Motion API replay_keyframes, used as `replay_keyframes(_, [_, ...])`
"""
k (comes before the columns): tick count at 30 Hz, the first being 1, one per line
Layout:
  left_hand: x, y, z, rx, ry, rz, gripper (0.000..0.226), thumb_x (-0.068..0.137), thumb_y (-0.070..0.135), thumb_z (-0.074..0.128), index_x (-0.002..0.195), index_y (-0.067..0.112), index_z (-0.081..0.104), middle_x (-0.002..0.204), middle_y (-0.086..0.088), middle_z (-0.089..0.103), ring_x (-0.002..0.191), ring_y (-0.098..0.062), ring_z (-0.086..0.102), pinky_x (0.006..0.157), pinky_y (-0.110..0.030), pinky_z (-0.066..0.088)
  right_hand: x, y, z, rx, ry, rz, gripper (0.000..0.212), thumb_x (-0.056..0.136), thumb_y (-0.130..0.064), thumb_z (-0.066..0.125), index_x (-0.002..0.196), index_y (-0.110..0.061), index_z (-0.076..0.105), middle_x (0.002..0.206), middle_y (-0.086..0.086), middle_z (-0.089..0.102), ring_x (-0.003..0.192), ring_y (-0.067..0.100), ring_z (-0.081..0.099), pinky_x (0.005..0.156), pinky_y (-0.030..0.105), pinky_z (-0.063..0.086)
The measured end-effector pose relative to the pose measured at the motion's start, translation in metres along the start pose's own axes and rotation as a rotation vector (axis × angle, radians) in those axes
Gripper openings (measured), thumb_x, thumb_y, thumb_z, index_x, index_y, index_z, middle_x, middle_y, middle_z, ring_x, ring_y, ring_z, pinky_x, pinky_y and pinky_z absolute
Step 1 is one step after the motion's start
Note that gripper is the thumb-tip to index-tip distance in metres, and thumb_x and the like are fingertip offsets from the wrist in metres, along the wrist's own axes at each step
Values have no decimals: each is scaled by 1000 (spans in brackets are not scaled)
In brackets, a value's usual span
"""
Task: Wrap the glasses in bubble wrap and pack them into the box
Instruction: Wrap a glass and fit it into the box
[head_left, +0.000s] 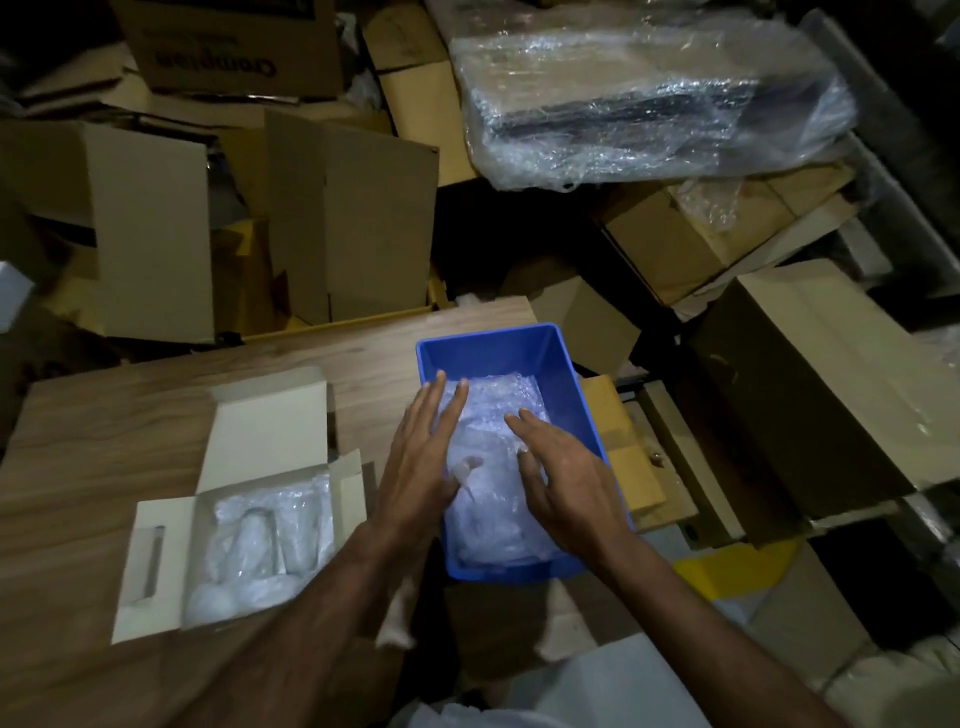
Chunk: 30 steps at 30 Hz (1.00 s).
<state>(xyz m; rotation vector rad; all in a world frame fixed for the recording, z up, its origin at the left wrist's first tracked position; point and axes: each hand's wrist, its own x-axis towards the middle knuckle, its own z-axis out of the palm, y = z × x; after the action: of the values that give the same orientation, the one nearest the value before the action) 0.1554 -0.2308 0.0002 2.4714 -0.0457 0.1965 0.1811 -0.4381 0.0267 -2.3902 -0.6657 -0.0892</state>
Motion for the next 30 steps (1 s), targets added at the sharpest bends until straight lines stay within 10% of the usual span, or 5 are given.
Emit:
replay_keyframes(4, [9,0,-44,3,-20,260,26,91,36,69,113,20,69,169,-3,16,155,-15,15,123,-31,24,3,-4,-12,-101,-17,-165,46,102,-32,41,143,-19,57,147,5,57,132,21,57,103,37,53])
replay_keyframes(20, [-104,-36,-180,-232,377,69,9,83,8,62,86,10,70,120,2,74,112,-20,68,92,-36,53,52,-138,12,106,-366,-384,36,106,-45,32,126,-35,60,98,-8,73,88,10,65,73,35,52])
replay_keyframes(24, [-114,-46,-187,-540,509,-228,46,87,34,67,75,-10,66,75,-21,70,69,-17,70,63,-28,54,71,-164,41,673,-603,-124,34,105,-36,54,78,-16,62,72,11,58,70,15,56,63,38,47])
replay_keyframes(27, [-117,-54,-189,-677,614,-461,75,84,55,74,71,-18,57,63,-28,63,50,-21,59,49,-25,48,73,-183,63,1267,-757,432,59,89,-45,74,120,5,67,116,25,66,102,35,58,92,44,56])
replay_keyframes(30, [-119,-60,-190,-795,667,-740,44,83,54,74,74,11,71,60,-10,65,50,-16,57,51,-27,47,53,-189,87,1838,-872,766,94,87,-73,58,144,2,51,150,30,44,140,41,41,124,56,20])
